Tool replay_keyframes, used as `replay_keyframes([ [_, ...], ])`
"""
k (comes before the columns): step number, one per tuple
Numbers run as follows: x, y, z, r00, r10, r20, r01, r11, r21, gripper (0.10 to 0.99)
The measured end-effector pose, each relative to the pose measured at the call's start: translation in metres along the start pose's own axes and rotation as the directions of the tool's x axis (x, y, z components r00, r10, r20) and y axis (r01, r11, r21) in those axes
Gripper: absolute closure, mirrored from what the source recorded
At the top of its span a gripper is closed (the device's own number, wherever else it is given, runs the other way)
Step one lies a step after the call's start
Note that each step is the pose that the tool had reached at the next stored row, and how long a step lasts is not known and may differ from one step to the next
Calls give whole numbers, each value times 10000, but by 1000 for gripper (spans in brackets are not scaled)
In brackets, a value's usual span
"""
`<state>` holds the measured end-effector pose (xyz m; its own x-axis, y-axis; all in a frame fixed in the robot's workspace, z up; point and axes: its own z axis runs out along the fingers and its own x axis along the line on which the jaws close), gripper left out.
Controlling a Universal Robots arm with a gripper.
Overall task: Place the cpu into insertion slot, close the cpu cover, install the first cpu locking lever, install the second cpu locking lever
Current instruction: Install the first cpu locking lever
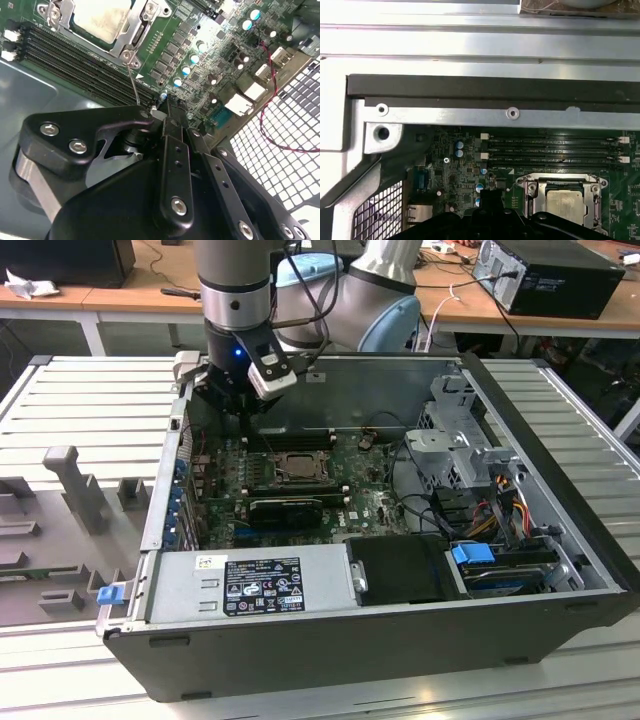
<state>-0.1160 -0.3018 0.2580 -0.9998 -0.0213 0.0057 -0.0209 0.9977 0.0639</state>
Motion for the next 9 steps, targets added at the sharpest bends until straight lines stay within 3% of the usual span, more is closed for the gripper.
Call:
replay_keyframes([
  [9,-1,51,8,10000,-39,-2,39,10000,0,980],
])
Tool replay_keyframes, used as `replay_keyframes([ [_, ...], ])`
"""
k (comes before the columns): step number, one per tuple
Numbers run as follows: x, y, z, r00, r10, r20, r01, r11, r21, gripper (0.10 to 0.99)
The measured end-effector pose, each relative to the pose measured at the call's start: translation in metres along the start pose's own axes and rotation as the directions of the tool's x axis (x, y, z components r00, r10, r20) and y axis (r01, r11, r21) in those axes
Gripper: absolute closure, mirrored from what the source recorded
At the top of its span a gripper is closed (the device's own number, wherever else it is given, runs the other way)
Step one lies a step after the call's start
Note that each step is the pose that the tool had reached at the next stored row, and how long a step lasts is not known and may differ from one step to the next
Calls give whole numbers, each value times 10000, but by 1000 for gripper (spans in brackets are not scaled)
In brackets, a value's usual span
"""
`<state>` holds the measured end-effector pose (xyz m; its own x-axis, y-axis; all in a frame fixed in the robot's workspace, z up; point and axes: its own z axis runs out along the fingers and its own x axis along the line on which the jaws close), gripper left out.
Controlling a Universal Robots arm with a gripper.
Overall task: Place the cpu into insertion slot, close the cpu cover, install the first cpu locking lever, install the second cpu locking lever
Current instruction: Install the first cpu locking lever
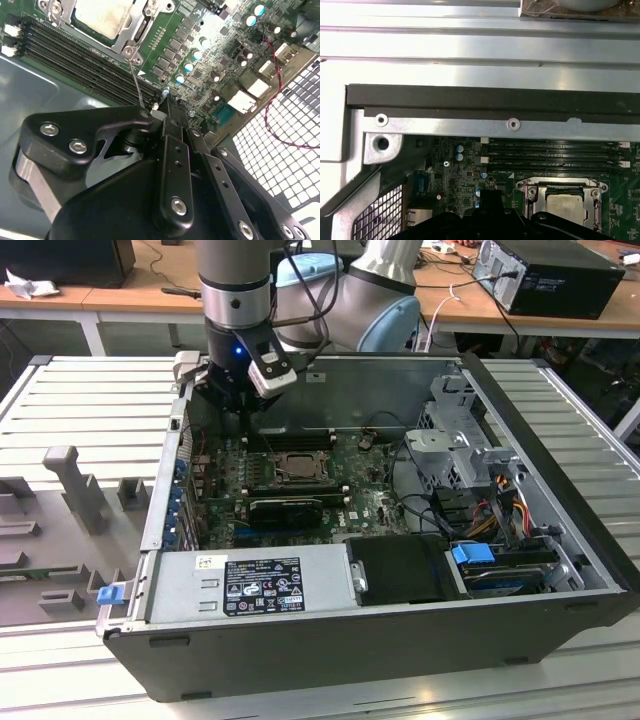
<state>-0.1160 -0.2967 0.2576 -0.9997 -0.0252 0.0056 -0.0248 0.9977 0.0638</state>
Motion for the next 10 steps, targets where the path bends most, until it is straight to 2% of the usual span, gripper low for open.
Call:
replay_keyframes([
  [10,-24,14,2,10000,-10,-1,10,10000,-1,980],
])
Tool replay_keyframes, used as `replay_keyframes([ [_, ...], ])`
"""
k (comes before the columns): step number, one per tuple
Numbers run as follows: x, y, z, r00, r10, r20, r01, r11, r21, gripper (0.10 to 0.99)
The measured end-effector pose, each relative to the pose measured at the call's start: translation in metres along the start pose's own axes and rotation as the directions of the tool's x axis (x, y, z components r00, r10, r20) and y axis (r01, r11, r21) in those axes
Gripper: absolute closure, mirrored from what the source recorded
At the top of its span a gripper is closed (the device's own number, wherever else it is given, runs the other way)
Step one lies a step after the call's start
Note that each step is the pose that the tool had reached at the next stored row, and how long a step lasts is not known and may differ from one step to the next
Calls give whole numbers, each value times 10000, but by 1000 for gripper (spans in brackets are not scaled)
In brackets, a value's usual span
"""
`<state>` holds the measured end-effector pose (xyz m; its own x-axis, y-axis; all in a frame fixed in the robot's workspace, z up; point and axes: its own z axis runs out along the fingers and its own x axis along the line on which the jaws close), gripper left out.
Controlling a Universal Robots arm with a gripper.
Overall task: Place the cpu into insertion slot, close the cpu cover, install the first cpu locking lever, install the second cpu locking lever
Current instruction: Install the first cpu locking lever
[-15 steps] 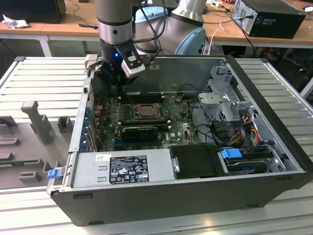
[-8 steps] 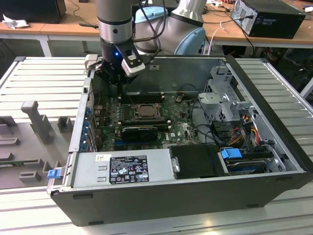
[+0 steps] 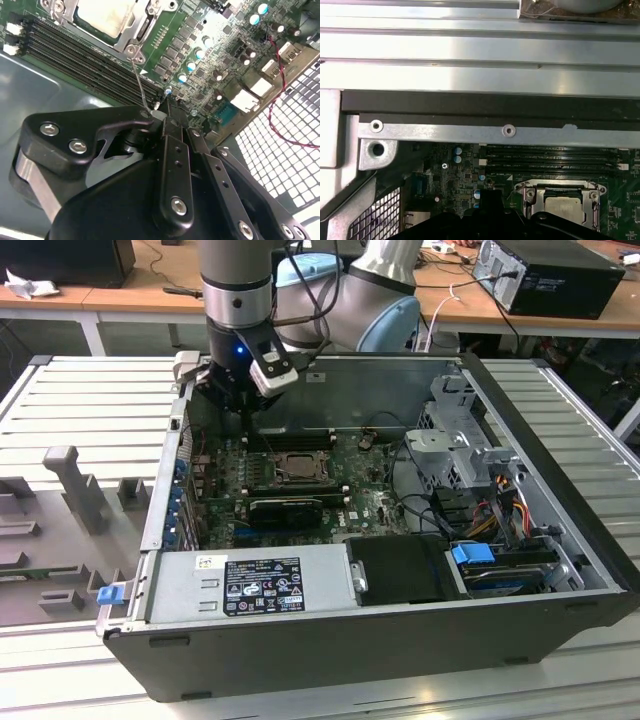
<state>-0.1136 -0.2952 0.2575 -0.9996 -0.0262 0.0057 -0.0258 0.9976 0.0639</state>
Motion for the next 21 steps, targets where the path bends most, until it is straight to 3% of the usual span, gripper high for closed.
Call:
replay_keyframes([
  [6,-92,-1,-1,10000,0,0,0,10000,0,980],
  [21,-476,-11,-3,10000,1,-1,-1,10000,1,980],
])
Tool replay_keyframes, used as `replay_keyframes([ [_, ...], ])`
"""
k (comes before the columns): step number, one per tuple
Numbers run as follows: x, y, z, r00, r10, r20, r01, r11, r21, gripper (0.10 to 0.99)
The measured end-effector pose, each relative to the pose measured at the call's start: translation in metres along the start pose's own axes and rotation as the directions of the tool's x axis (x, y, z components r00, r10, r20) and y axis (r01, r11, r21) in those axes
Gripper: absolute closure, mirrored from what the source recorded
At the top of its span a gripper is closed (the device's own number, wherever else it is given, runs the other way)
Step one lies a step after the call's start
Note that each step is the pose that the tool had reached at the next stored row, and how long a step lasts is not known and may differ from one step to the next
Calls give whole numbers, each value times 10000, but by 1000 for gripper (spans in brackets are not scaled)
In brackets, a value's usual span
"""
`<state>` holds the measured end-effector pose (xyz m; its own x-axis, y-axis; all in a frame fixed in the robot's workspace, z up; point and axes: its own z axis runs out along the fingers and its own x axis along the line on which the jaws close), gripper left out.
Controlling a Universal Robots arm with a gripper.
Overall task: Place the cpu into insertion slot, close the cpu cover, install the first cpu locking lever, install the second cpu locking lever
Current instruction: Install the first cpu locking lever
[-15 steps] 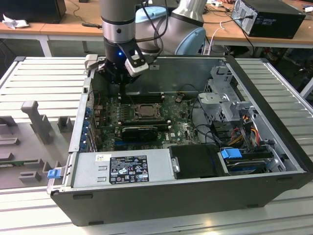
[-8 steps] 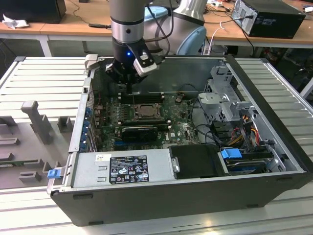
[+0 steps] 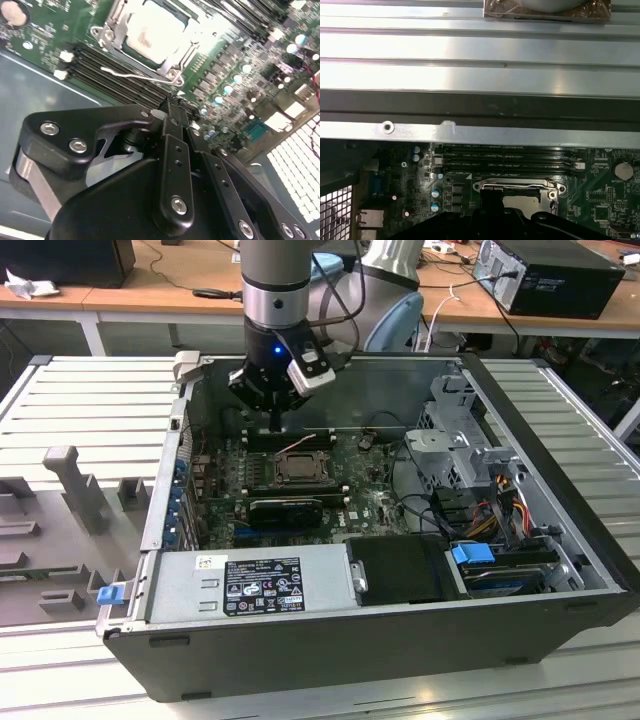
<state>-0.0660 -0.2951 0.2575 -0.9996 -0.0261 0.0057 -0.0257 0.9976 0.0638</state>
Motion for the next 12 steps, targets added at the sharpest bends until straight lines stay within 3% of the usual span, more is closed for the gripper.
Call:
replay_keyframes([
  [8,-277,-7,-2,10000,-2,0,2,10000,0,980],
  [12,-348,-9,-2,10000,1,-1,-1,10000,0,980],
])
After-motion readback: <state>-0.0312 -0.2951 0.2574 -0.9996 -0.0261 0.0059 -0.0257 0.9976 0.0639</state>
